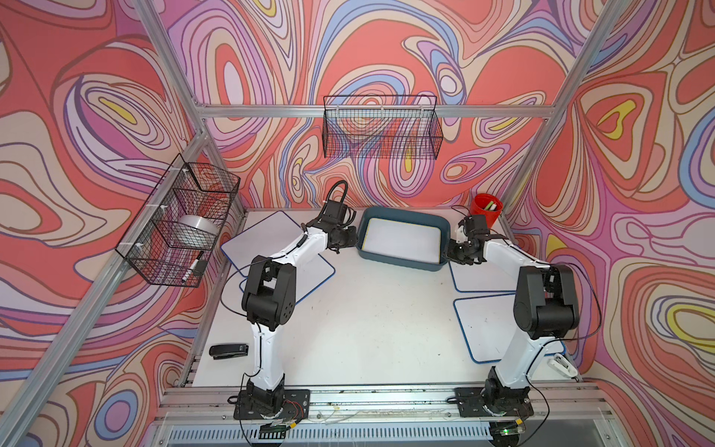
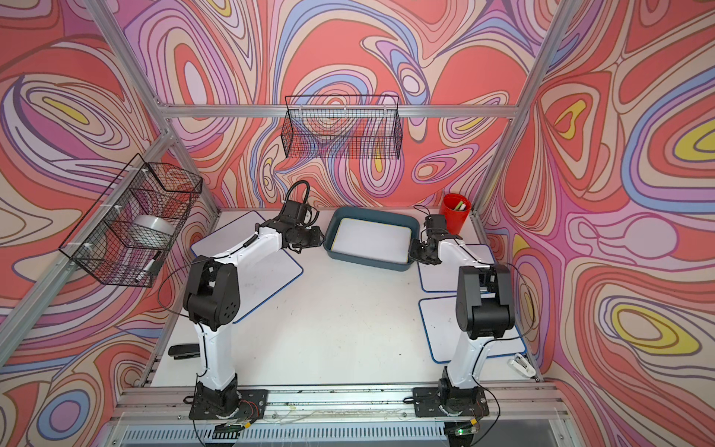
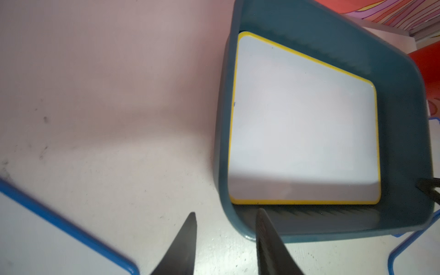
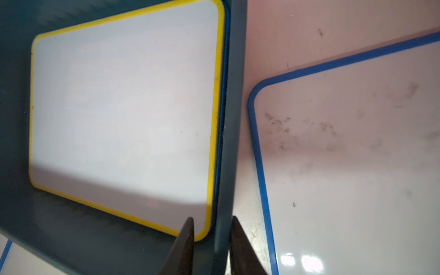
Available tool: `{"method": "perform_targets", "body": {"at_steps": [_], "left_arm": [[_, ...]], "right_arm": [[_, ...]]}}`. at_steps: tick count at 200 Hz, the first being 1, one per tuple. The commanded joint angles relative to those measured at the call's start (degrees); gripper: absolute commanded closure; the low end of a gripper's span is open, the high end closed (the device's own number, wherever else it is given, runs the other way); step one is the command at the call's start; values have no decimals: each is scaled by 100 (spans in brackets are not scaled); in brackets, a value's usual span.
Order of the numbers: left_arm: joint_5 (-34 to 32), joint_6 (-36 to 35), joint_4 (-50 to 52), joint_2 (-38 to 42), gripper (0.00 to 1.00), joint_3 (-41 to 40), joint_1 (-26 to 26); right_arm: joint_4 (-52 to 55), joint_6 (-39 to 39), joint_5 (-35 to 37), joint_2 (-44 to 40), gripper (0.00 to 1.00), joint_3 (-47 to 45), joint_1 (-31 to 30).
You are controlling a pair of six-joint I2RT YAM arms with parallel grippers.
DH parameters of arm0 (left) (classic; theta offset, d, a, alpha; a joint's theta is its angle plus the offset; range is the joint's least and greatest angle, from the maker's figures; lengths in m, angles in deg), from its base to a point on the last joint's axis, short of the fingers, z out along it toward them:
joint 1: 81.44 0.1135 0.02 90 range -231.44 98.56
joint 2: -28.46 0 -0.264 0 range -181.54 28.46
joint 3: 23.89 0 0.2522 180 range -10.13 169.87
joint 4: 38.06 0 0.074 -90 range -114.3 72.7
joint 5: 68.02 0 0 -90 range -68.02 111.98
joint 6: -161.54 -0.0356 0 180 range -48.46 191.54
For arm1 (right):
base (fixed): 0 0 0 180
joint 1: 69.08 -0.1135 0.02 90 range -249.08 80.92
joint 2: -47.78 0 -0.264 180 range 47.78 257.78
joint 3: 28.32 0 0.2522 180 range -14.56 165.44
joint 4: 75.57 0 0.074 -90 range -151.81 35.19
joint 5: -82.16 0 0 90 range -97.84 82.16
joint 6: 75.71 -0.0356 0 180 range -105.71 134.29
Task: Put the whiteboard into the storage box
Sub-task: Adjust the whiteboard at the storage box, then move the whiteboard to the center of the board.
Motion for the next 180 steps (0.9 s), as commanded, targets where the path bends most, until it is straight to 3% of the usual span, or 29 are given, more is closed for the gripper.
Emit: {"method": "perform_targets", "body": {"at_steps": [1,74,180], "left_arm": [[-238,75,-128,208,63,-468,146],[-516,110,-215,452,63,-1410,548],[-149,215,-409,430,64,-2235,451]], "right_arm": [[-133,83,-112,-503,72,-120,-28],[-259,64,-242,-769,71,-302,-106],[-347,48,-227,-1079,71,-557,-133]]}}
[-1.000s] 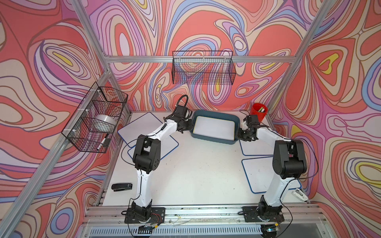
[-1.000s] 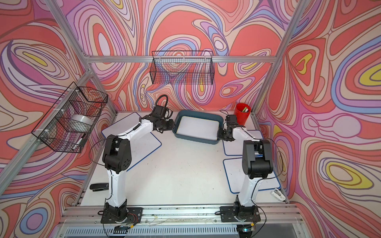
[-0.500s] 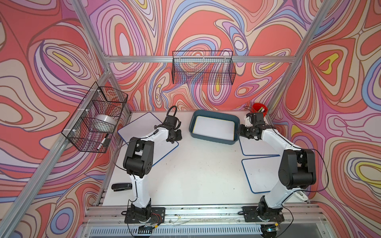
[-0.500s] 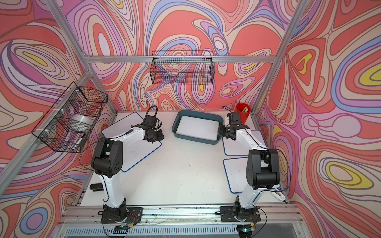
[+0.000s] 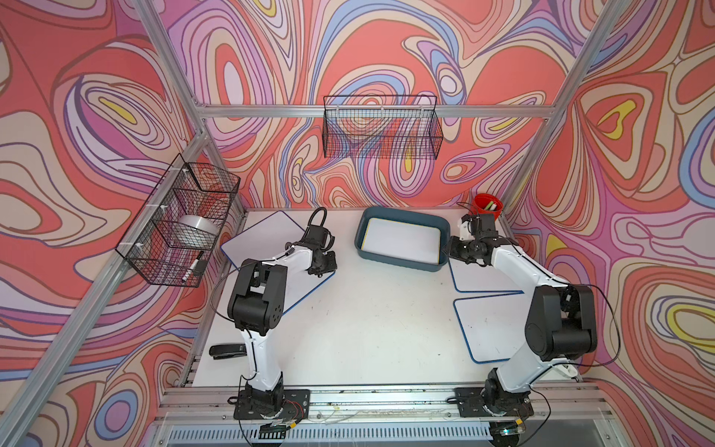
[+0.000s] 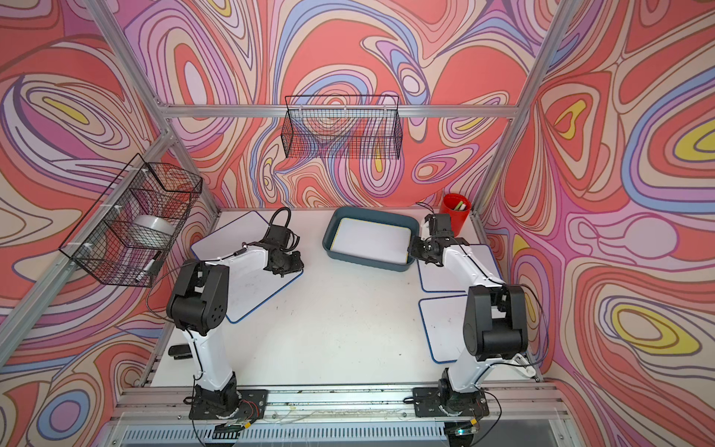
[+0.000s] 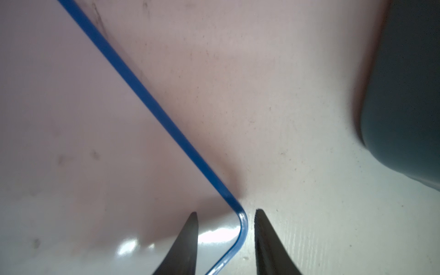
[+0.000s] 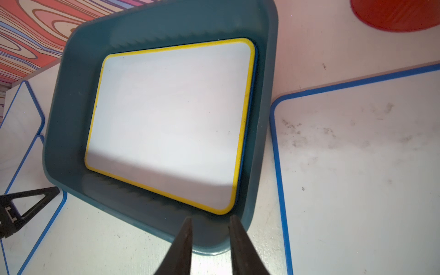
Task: Put the whiteboard into the storage box
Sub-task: Move the whiteboard to the center of the board.
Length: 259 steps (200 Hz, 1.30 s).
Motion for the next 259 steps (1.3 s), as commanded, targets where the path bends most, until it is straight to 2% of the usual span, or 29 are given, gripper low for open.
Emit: {"method": "perform_targets", "body": {"at_steps": [1,83,121,203,237,259], "left_arm": [[99,89,70,10,64,-262,-83],[136,205,180,-25,65,-532,-803],[289,518,54,202,65,-909,-1213],[567,1505,-262,282,65,-970,-2967],[573,1662,-215,489,65,-794,-3549],[477,1662,-120,738,64,-776,-3737]], "right_arm": [[-104,34,-33,-157,71,-96,-33],[-108,42,-24,-283,71,-215,-50],[-112,31,-72,-305,70,-241,-93],[-238,-220,-410,-492,70,-766,-517],[-227,-259,-389,-630,70,-1062,-523],[-280,-332,-455,-763,70,-1300,-542]]}}
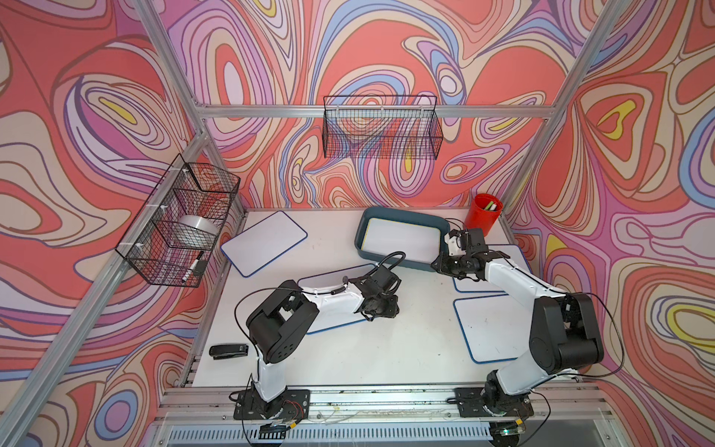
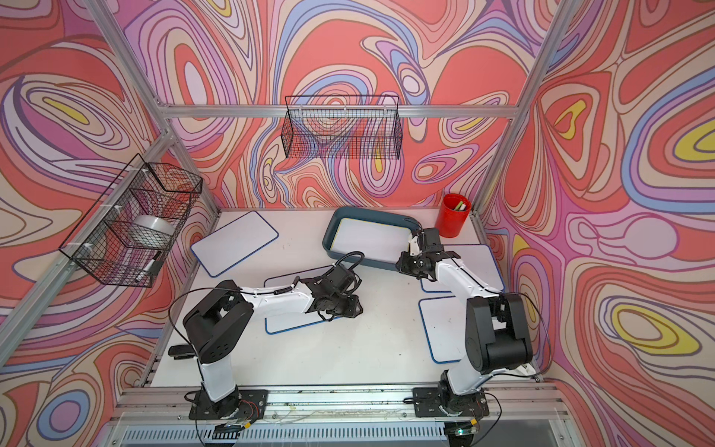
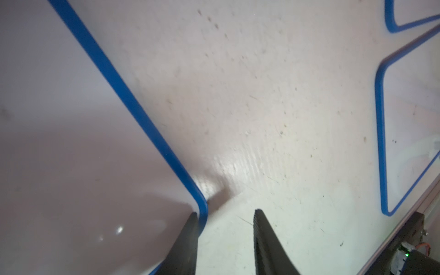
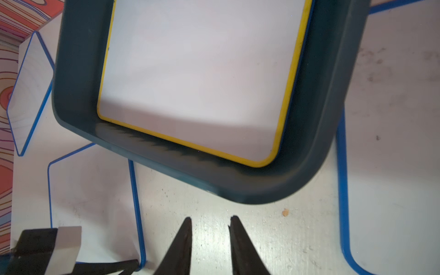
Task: Put the whiteboard into the storage box
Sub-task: Move the whiteboard to the center of the board.
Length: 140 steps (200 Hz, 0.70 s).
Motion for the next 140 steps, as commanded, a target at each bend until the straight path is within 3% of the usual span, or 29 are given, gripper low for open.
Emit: {"method": "perform_targets", "body": {"at_steps": [1,33,56,101,140], "left_arm": [[-10,187,437,273,64,18,-162],[-640,-155,1160,756,61,288,12],[-800,-375,1486,1128,59,382,379],[-728,-501,1699,1928,57,-274,1617],[-101,-407,1382,2490,57,-1238,3009]], "right_arm": [[-90,-111,-105,-236,70,-236,-24],[244,146,329,-212,70,-173,-675],[-26,-110,156,-176,70,-353,-982],[-733,-577,-112,103,70,-652,-1417],[-1020,-709,-241,625,70,-601,-1561]]}}
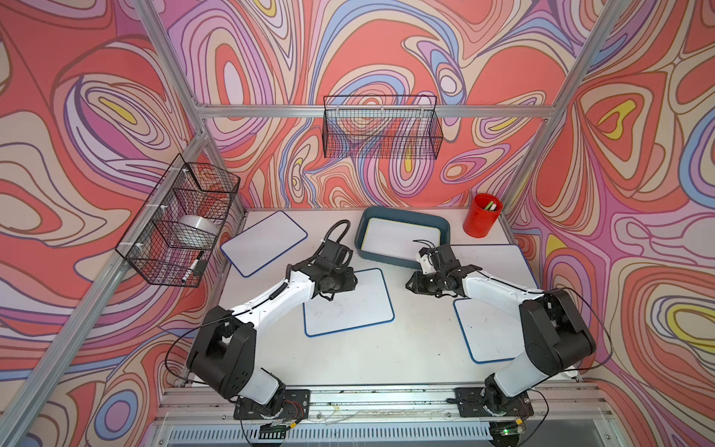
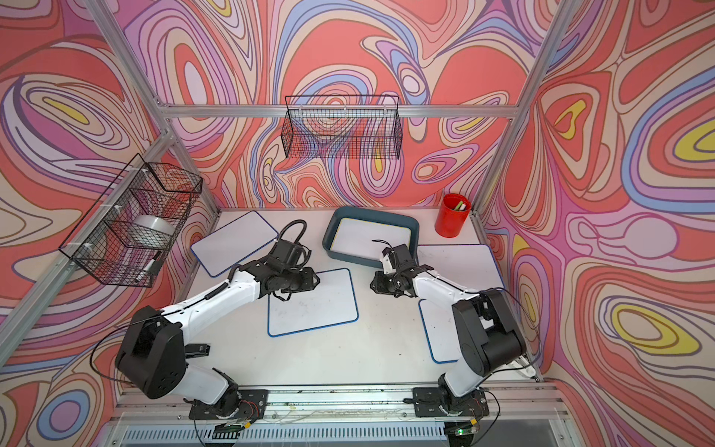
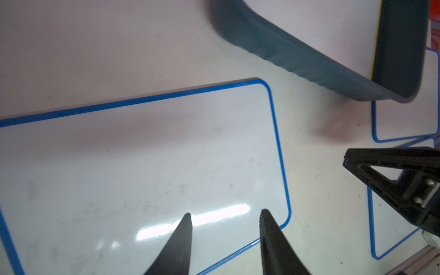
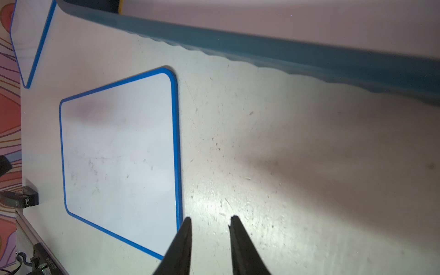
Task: Put the whiteboard into the storage box
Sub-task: Move the whiteboard to the center of the board, then pick up the whiteboard at the center of the board.
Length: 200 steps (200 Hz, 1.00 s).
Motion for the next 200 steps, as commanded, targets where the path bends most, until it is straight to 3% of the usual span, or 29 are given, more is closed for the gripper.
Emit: {"method": "perform_targets", "body": {"at_steps": [1,35,78,140,200], "left_arm": [[405,15,120,239,57,-512,660],[574,-80,42,481,57,-1081,1614],[731,-156,-99,337,57,-1467,2264],[1177,-192,-606,-156,57,-1697,2312],[1508,-203,-764,-297,57,-1874,2303]], "right_arm": [[-330,-161,-114,332,70,-2,-104],[-567,-266,-256,742,70,100,-234],[-746,-371,-327,1252,70,324,-465],[-781,-406,-370,1575,70,505,-599],[-926,-563,-851,2022,69,689,-713]]}}
